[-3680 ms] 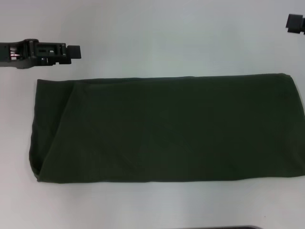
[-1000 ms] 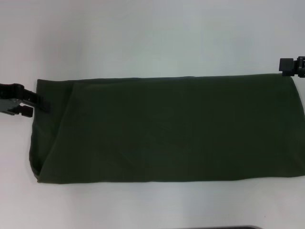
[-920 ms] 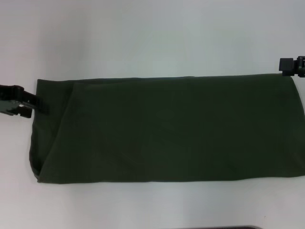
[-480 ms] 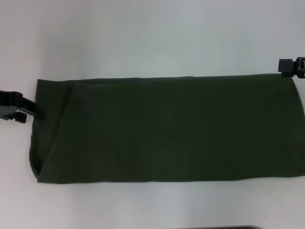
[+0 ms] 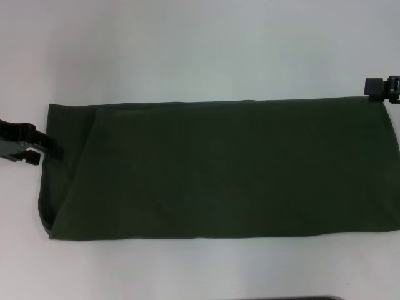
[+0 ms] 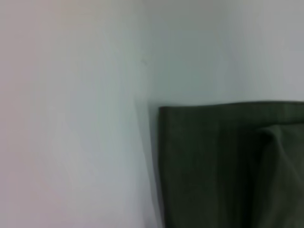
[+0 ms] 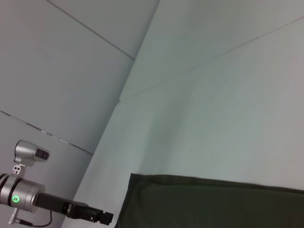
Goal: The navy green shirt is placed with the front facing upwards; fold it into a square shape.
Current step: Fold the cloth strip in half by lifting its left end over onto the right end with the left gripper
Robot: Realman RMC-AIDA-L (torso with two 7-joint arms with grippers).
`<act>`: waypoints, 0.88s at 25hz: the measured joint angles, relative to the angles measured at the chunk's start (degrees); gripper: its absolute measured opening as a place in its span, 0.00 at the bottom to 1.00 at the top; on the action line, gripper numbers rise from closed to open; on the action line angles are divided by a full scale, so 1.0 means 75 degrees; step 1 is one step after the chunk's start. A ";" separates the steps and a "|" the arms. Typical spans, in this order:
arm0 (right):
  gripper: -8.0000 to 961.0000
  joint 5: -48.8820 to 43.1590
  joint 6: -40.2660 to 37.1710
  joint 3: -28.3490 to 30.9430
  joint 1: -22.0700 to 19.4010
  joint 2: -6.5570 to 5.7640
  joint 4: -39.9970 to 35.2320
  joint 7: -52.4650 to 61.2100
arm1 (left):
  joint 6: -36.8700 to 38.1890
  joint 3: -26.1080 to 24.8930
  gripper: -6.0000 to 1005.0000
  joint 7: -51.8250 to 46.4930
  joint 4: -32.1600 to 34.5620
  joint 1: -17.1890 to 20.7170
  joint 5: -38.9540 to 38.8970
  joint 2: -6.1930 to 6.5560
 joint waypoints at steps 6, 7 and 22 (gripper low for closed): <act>0.67 -0.0006 -0.0003 0.0000 -0.0022 0.0003 0.0023 0.0001 | -0.0173 0.0018 0.58 -0.0017 0.0061 0.0011 0.0002 -0.0016; 0.67 -0.0007 -0.0005 0.0000 -0.0021 0.0003 0.0024 0.0001 | -0.0193 0.0019 0.58 -0.0018 0.0104 0.0009 0.0019 -0.0017; 0.67 -0.0010 -0.0057 0.0000 -0.0018 0.0001 0.0030 0.0001 | -0.0163 -0.0018 0.69 -0.0017 0.0129 0.0012 0.0085 -0.0017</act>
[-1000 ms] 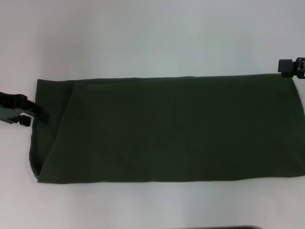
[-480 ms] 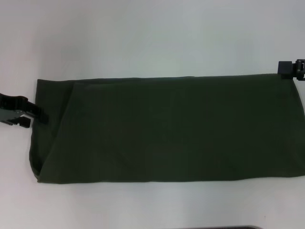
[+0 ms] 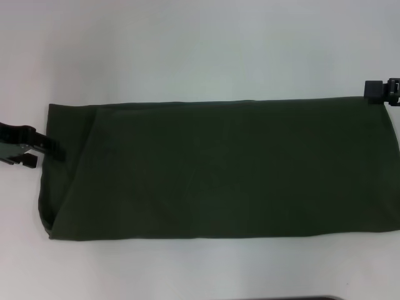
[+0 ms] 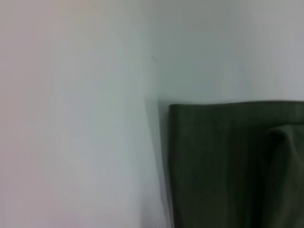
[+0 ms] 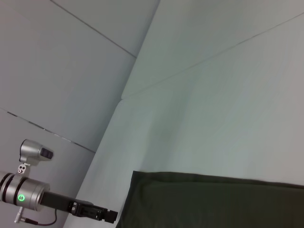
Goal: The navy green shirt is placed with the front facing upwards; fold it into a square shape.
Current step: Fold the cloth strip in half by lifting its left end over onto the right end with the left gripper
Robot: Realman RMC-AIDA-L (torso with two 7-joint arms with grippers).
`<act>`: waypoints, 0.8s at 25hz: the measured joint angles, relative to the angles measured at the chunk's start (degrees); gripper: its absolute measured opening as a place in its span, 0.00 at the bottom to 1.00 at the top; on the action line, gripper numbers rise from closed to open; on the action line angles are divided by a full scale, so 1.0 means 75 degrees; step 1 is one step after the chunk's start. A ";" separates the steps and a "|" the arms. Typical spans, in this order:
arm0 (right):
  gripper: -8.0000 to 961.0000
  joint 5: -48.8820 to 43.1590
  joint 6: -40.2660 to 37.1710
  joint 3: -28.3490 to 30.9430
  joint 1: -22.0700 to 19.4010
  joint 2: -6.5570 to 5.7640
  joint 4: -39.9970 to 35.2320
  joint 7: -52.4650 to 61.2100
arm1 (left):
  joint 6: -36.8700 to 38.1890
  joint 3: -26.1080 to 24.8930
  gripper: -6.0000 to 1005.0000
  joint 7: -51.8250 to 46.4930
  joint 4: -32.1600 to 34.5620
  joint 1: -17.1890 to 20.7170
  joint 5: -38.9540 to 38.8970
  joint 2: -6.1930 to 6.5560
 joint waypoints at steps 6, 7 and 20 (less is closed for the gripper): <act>0.67 0.0000 -0.0003 0.0000 0.0018 0.0000 0.0000 0.0001 | -0.0018 0.0013 0.71 -0.0015 0.0022 0.0000 0.0060 0.0003; 0.67 0.0000 -0.0003 0.0000 0.0021 0.0000 -0.0001 0.0004 | -0.0035 0.0017 0.71 -0.0018 0.0036 -0.0003 0.0095 -0.0005; 0.67 0.0001 0.0055 0.0000 0.0059 -0.0027 0.0003 0.0012 | -0.0068 0.0028 0.71 -0.0265 0.0068 -0.0061 0.0243 -0.0061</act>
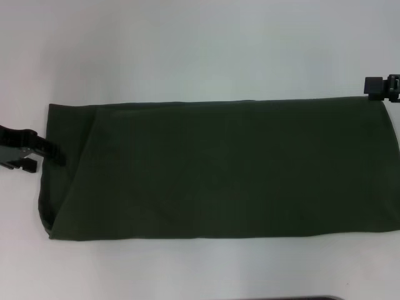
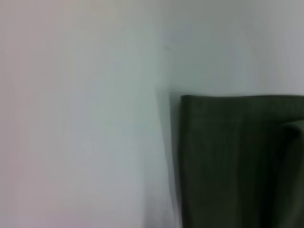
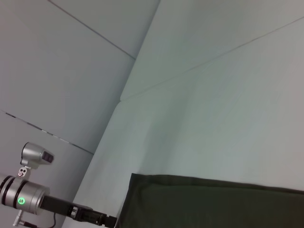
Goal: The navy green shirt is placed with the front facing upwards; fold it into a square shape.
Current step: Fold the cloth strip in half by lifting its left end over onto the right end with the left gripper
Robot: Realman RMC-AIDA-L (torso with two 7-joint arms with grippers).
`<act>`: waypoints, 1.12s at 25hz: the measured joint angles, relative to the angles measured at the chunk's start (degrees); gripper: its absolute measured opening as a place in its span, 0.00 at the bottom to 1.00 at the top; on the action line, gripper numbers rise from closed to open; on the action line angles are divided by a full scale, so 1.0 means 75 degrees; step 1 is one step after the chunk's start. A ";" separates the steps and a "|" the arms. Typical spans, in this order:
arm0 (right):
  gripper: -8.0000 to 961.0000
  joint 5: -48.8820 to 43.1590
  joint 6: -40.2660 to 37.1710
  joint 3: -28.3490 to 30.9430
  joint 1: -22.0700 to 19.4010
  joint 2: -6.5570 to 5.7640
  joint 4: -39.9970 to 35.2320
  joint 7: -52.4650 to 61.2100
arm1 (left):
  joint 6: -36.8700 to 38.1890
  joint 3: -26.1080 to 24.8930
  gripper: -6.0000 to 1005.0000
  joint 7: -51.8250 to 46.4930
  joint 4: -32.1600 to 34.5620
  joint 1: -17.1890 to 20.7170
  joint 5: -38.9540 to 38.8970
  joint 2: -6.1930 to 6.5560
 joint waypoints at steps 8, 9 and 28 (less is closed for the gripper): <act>0.67 0.0000 0.0003 0.0000 -0.0008 -0.0008 -0.0009 0.0000 | 0.0007 0.0006 0.71 -0.0050 0.0129 -0.0053 0.0000 0.0003; 0.67 0.0000 0.0003 0.0000 -0.0005 -0.0008 -0.0012 0.0000 | 0.0006 0.0005 0.71 -0.0053 0.0159 -0.0056 0.0000 0.0003; 0.67 0.0000 -0.0027 0.0000 0.0006 -0.0020 -0.0040 0.0011 | 0.0007 0.0002 0.71 -0.0125 0.0393 -0.0146 -0.0009 -0.0033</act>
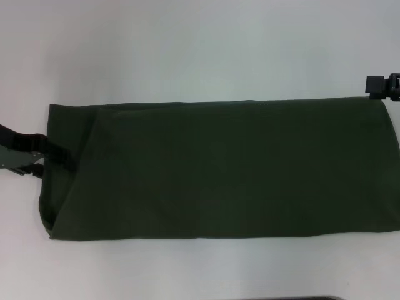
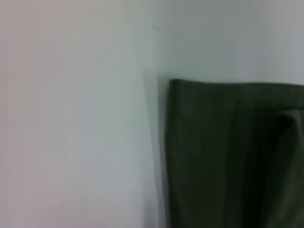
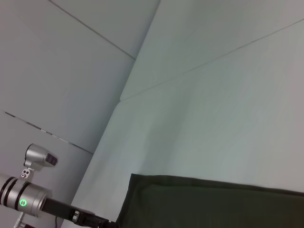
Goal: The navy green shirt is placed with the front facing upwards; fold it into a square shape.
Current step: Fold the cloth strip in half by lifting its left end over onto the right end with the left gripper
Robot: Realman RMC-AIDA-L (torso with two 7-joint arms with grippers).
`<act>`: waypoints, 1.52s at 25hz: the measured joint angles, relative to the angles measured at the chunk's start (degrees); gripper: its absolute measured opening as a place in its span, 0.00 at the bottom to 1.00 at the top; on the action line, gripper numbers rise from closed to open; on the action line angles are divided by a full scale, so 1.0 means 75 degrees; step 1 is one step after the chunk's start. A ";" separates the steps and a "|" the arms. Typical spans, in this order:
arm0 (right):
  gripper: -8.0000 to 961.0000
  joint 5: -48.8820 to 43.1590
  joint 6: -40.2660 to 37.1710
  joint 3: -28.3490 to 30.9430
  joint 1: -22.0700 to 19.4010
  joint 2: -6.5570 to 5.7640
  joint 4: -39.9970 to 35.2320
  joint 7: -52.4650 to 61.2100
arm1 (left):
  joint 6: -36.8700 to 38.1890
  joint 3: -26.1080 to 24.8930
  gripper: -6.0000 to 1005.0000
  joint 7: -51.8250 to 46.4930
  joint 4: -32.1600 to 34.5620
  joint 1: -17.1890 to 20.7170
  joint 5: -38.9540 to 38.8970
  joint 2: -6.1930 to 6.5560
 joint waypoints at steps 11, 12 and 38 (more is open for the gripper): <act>0.67 0.0000 -0.0024 0.0000 -0.0063 0.0000 0.0002 0.0001 | 0.0057 -0.0003 0.71 0.0002 0.0082 -0.0018 -0.0035 -0.0050; 0.67 0.0000 -0.0025 0.0000 -0.0064 0.0000 0.0005 0.0000 | 0.0058 -0.0007 0.71 0.0001 0.0089 -0.0019 -0.0041 -0.0054; 0.67 -0.0177 -0.0120 0.0011 -0.0010 0.0012 0.0008 0.0000 | 0.0280 0.0047 0.57 -0.0416 -0.0089 -0.0101 -0.0004 -0.0137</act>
